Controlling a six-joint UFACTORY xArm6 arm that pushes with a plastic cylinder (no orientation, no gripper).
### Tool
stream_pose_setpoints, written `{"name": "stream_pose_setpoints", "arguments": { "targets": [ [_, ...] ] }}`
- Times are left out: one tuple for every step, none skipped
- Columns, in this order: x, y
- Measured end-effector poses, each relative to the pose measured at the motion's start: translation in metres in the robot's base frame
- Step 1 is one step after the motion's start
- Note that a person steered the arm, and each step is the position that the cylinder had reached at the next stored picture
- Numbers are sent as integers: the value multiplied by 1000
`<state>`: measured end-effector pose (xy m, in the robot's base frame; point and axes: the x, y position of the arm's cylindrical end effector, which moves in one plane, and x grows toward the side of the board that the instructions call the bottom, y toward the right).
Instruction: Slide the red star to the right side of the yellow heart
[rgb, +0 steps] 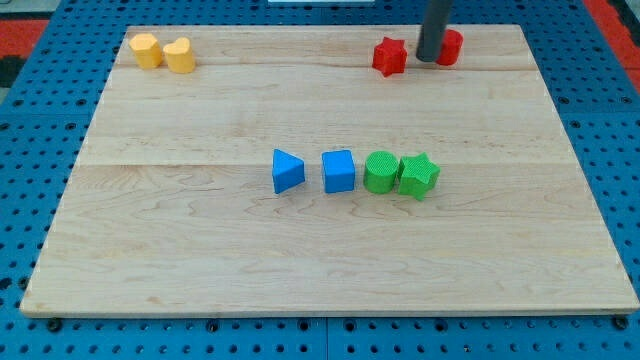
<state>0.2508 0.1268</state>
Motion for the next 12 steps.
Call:
{"name": "stream_pose_setpoints", "arguments": {
  "targets": [
    [-18, -75],
    [-24, -157],
    [-13, -73],
    [32, -81],
    [17, -151],
    [12, -163],
    [-5, -125],
    [-3, -161],
    [-2, -216],
    [1, -224],
    [55, -215],
    [65, -285]
  ]
}}
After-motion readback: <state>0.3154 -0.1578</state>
